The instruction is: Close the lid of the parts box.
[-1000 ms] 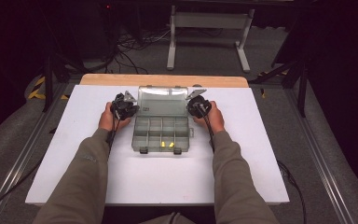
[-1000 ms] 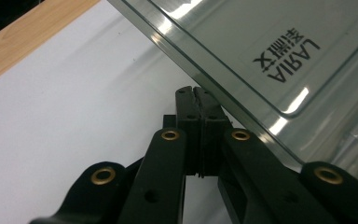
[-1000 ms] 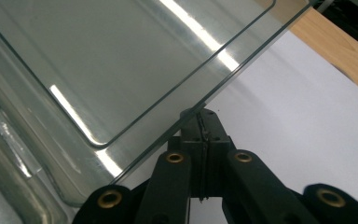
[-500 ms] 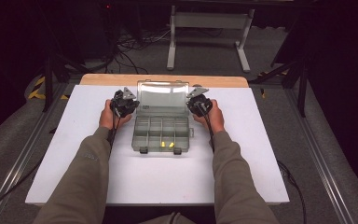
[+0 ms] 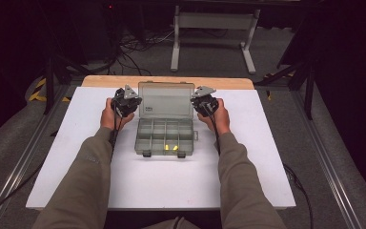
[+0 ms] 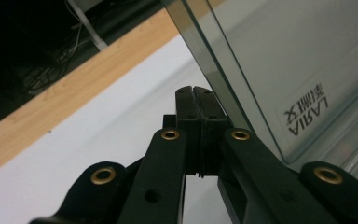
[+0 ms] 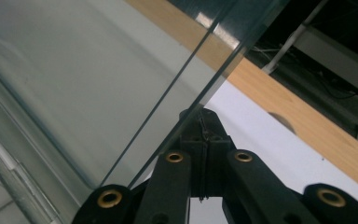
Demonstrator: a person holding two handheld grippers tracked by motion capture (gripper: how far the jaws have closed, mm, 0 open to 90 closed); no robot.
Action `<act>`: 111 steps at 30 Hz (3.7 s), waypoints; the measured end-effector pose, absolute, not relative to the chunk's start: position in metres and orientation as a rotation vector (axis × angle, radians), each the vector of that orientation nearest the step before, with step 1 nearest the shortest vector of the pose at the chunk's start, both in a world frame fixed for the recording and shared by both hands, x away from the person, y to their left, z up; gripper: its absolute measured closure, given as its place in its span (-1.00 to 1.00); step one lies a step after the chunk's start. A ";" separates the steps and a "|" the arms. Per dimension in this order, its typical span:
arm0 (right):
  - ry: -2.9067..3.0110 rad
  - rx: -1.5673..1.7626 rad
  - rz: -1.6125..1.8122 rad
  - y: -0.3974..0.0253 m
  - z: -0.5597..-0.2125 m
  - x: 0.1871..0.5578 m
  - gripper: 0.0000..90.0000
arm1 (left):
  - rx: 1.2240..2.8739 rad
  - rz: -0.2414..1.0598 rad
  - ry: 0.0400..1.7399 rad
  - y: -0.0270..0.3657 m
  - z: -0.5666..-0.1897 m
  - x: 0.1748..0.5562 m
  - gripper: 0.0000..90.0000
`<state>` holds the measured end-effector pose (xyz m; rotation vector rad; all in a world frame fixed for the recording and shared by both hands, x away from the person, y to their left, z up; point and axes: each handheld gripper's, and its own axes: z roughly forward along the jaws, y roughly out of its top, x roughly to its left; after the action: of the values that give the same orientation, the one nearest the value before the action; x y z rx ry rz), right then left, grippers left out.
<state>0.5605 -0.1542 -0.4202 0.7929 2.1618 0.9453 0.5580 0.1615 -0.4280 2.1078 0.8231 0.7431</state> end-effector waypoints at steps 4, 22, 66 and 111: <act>2.147 0.774 0.956 -0.154 -0.413 0.557 1.00 | 2.109 0.791 0.799 0.160 -0.418 0.554 0.99; 2.093 0.687 0.952 -0.154 -0.387 0.543 1.00 | 2.093 0.882 0.750 0.158 -0.384 0.544 0.99; 2.050 0.595 0.995 -0.156 -0.356 0.521 1.00 | 2.120 0.973 0.636 0.148 -0.347 0.527 0.99; 2.120 0.545 0.995 -0.143 -0.348 0.498 1.00 | 2.181 0.969 0.545 0.149 -0.350 0.504 0.97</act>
<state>0.4980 -0.1432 -0.3479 0.5449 2.1203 0.9954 0.5037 0.1489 -0.3498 2.1815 0.5451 0.9689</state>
